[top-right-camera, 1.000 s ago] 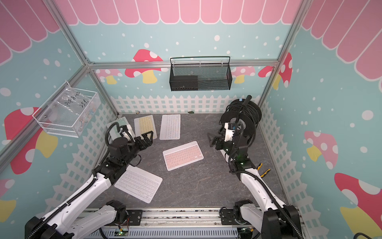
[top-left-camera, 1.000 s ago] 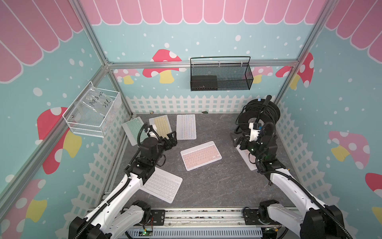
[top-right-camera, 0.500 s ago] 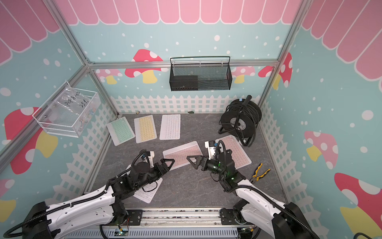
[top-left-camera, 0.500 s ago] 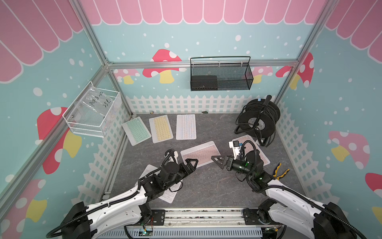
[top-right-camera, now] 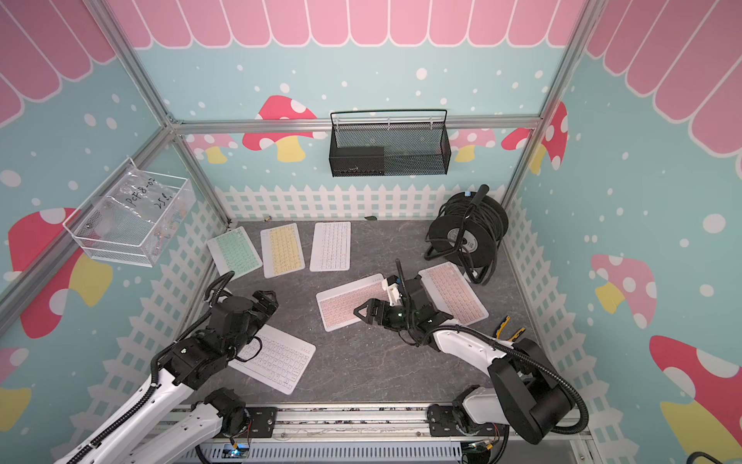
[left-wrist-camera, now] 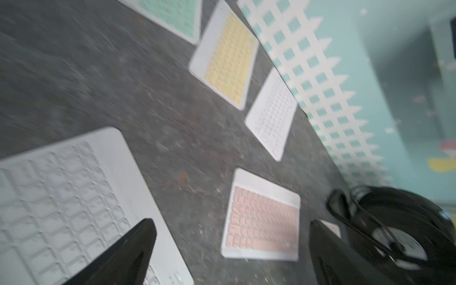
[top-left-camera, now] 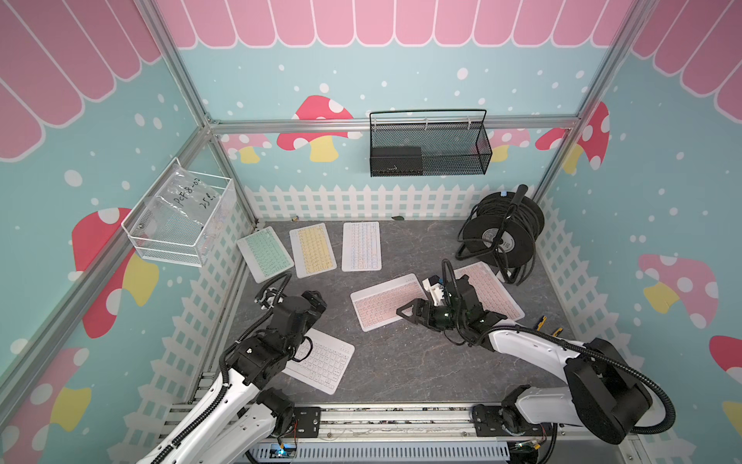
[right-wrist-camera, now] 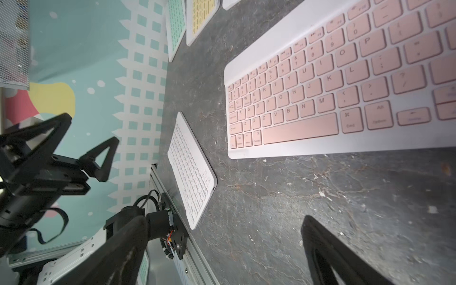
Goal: Stack the numeric keypads
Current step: Move the numeric keypad to the center of the board.
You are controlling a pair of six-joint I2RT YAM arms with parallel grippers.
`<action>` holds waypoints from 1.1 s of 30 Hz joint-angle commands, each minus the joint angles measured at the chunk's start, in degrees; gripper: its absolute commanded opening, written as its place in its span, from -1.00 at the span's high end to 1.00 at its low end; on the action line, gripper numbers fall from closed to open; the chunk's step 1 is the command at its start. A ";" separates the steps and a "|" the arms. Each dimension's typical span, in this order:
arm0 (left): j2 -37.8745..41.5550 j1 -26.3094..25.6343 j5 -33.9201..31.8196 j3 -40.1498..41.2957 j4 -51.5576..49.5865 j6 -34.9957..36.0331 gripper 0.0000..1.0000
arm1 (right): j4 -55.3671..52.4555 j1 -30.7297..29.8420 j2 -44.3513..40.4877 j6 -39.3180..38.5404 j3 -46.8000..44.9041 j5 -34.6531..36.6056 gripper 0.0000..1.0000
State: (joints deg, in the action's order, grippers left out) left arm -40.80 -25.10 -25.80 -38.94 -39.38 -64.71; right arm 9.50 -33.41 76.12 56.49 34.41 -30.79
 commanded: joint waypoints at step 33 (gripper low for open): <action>-34.05 43.28 23.49 7.35 14.73 21.68 -0.99 | 8.43 -22.17 11.66 17.79 -1.57 15.10 -0.99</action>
State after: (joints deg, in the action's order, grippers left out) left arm -73.54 17.63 -5.54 -31.92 -24.34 -44.27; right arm 14.46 -53.65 85.65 69.01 32.08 -18.26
